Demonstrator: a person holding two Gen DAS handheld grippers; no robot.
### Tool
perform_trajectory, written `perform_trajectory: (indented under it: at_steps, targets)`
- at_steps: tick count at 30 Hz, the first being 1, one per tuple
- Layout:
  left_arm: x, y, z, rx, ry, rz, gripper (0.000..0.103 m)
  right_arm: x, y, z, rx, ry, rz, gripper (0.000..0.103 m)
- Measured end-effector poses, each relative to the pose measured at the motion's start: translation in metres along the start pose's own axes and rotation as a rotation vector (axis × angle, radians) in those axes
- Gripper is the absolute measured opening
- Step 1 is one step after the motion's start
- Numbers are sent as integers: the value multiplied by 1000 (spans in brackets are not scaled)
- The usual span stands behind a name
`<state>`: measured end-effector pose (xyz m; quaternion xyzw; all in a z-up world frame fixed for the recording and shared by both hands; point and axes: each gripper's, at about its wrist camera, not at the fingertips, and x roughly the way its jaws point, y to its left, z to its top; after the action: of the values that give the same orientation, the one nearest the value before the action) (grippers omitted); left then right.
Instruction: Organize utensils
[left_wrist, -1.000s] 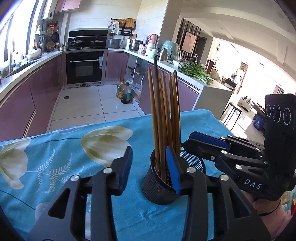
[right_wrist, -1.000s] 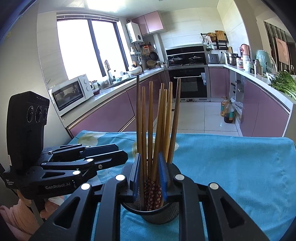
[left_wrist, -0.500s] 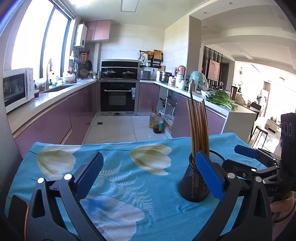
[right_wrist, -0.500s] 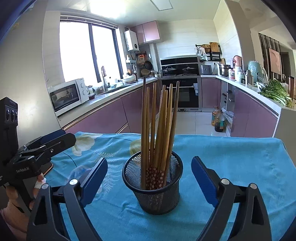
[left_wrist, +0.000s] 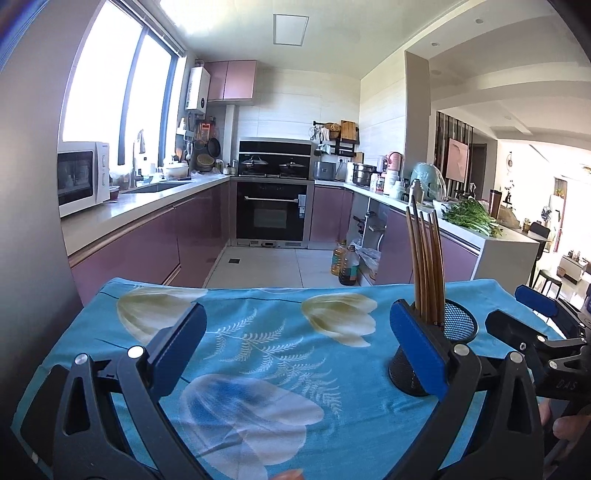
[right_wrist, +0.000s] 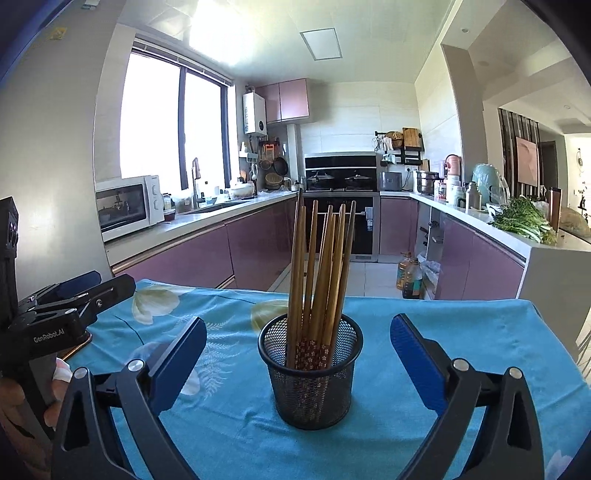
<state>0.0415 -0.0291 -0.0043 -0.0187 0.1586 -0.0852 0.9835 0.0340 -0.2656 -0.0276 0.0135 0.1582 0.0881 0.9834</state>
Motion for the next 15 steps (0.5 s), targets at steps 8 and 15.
perform_trajectory:
  at_steps: [8,15]
  targets:
    - [-13,2,-4,8,-46,49,98,-12,11,-3,-16,-40,-36,96]
    - [-19,-1,-6,16,-59,63,98,-16,13,-3,-23,-59,-48,96]
